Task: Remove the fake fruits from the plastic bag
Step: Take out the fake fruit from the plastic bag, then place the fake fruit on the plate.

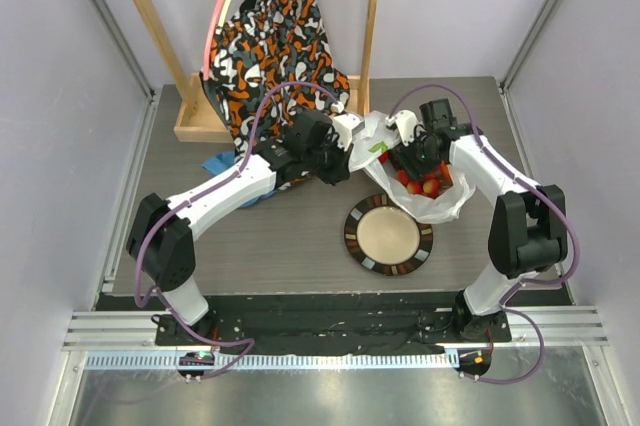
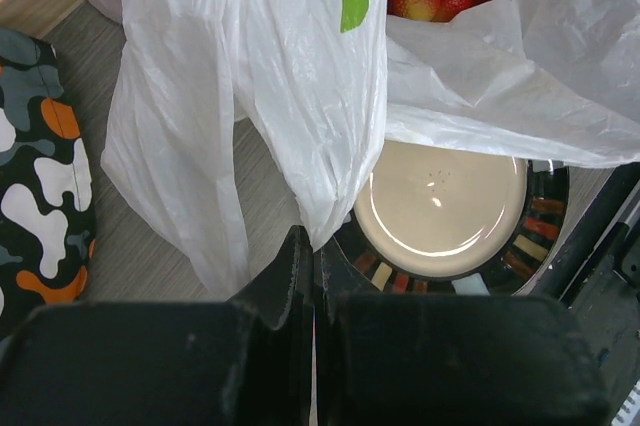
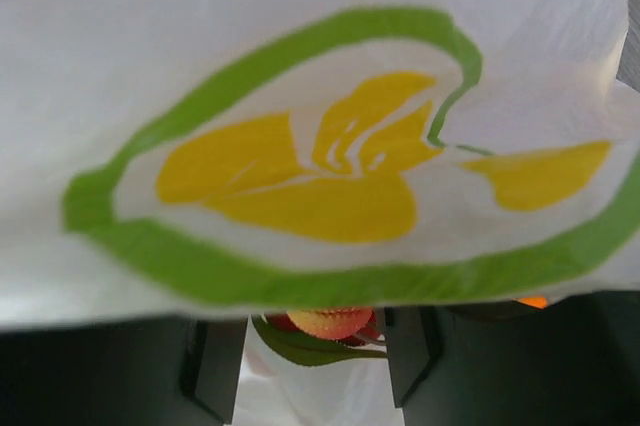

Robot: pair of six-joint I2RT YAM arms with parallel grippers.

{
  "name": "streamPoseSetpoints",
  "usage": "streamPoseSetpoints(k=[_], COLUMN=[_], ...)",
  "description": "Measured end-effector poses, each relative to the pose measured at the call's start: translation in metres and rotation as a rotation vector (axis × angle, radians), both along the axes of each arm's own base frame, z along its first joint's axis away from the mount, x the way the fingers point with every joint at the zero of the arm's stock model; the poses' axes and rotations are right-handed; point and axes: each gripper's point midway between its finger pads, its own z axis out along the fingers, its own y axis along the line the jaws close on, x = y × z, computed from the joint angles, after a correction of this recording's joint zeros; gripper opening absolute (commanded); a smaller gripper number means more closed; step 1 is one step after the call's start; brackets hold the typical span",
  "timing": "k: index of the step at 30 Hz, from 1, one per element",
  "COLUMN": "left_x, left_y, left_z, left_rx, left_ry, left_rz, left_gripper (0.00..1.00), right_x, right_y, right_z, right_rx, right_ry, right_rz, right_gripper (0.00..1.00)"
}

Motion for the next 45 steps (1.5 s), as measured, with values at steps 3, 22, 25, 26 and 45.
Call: streamPoseSetpoints(k=[3,22,25,26,45], left_x=[0.000,0.016,0.023,0.026,0.098], left_y=[-0.001,-0.016,-0.020,-0.021,0.000], left_z=[0.000,0.001,0.004,0.006,0.037], left_rx=[-0.003,-0.010,-0.012,-0.012,-0.070], left_ry=[0.002,-0.004,-0.016,-0.025,-0.080], left_rz=[-0.003,-0.003,0.001,0.005,0.167], left_gripper=[0.00,0.00,0.00,0.00,0.00], right_x=[0.005,0.002,-0.019,-0.028,-0.144], right_y=[0.000,0.013,0.023,0.028,0.127], right_z=[-0.006,0.154,0.228,0.249,0.237], right_rx=[-0.002,0.147,0.223,0.247,0.445], right_ry=[-0.003,-0.329,-0.473,-0.510,-0.168], right_rz=[-0.015,0.003,0.059,0.085,0.400], right_gripper=[0.53,0.07,0.07,0.06,0.07])
